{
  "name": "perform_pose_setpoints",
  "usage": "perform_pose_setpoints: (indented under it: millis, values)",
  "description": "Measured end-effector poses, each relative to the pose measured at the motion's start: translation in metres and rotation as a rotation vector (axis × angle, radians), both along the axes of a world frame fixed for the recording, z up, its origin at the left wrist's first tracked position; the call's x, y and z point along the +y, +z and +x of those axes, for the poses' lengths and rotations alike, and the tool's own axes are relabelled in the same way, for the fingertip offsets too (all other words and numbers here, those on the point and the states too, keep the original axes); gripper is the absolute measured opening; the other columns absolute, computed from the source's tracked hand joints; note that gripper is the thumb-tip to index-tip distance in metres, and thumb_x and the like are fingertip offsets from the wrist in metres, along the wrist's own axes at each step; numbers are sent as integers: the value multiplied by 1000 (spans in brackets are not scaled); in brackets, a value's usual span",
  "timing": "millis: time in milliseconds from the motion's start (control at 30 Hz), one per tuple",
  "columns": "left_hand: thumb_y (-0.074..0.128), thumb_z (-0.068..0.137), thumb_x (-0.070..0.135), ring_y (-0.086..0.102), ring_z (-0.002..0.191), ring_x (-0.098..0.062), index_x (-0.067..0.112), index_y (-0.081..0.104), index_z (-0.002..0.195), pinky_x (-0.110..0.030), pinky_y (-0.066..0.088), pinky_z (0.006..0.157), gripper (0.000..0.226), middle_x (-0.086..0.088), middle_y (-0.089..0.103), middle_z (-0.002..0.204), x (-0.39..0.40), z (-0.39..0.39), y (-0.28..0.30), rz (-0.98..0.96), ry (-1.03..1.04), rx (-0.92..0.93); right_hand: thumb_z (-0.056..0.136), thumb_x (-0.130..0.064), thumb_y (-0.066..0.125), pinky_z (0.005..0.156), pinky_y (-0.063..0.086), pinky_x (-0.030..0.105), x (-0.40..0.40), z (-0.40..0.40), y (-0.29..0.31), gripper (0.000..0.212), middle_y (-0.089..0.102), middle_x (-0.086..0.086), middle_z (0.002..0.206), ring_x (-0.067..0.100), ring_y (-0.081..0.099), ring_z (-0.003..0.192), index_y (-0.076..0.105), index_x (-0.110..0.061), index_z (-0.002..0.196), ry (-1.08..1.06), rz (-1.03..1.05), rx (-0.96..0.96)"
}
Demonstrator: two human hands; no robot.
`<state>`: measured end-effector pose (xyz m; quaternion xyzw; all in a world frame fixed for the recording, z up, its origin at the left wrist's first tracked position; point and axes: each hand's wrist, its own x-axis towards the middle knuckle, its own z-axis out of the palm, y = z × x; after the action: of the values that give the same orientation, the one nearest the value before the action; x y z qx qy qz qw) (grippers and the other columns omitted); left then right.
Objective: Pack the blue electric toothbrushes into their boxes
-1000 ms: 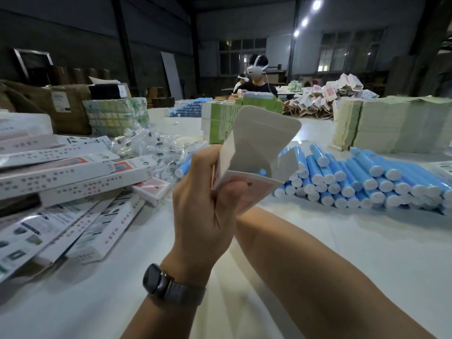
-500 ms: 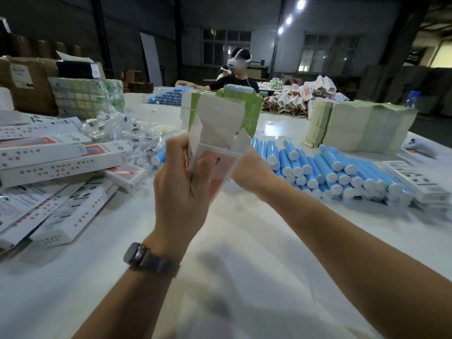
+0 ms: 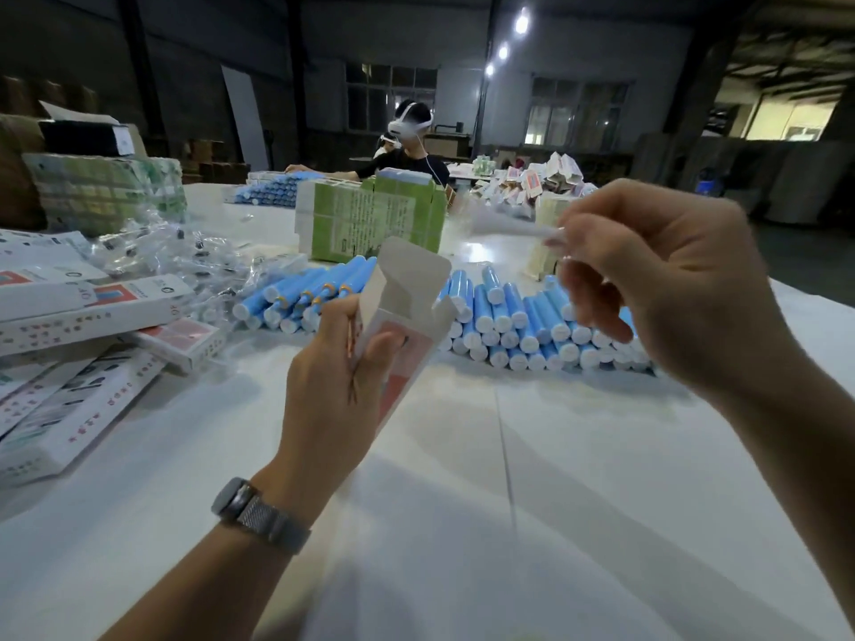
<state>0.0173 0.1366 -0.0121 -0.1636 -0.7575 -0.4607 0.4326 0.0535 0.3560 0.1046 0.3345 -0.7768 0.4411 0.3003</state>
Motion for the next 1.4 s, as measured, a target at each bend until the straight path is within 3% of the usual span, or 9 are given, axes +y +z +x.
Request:
perform_pose_setpoints:
  millis: [200,367,533,667,867,1000,1167,1300,1400]
  values:
    - [39,93,70,56,66,4,39,41,101,-7,37,57,32,24,62,80,12,9,0,-56,-68,-20,88,-29,66,58,42,11,-7,1,-5,12,68,-16,72,4,61,64,76,-24,92,-161,366,102]
    - [30,90,79,58,67,2,50,35,103,-6,37,56,32,22,62,89,24,19,0,-91,-101,-22,78,-28,77,55,47,28,-21,0,-18,23,61,-9,69,15,55,59,58,-29,92,-48,231,26]
    - [34,90,78,63,71,-8,37,45,100,-19,46,54,43,16,66,87,32,21,-1,95,-179,-84,86,-37,68,62,42,12,-28,0,-26,24,64,-13,87,-1,55,69,71,-22,104,-122,336,135]
    - [33,93,76,65,72,-9,38,50,106,-19,48,57,44,14,67,87,40,23,-7,175,-254,-114,100,-40,46,71,50,41,-39,-3,-45,37,50,-2,104,11,49,85,66,-20,123,-194,412,203]
    - [36,95,70,66,77,-14,33,52,107,-36,54,65,42,9,68,93,45,24,-12,258,-354,-134,93,-23,63,70,46,31,-46,-11,-59,19,56,-5,91,16,53,83,68,-7,101,-227,196,334]
    - [37,97,58,67,81,-7,33,53,109,-19,51,64,31,16,69,94,45,23,-12,272,-375,-138,96,-31,56,71,48,40,-46,-9,-62,28,62,2,96,21,55,89,74,-11,104,-253,245,316]
    - [39,92,72,68,89,-3,41,55,115,-17,51,69,42,17,70,100,43,23,-12,264,-388,-146,98,-38,46,67,48,37,-45,-6,-55,34,44,-6,96,10,47,87,74,-18,95,-234,260,206]
    - [45,90,72,73,91,-16,51,42,133,-48,58,76,48,7,72,105,42,22,-15,265,-417,-139,91,-24,67,66,39,11,-41,-6,-59,13,46,-10,100,-1,47,85,63,-20,102,-172,16,165]
    - [54,89,69,74,95,-19,52,39,134,-43,56,75,51,7,73,117,47,20,-15,345,-498,-64,87,-29,72,66,40,12,-39,-10,-65,16,45,-14,102,4,51,89,60,-22,96,-135,-99,100]
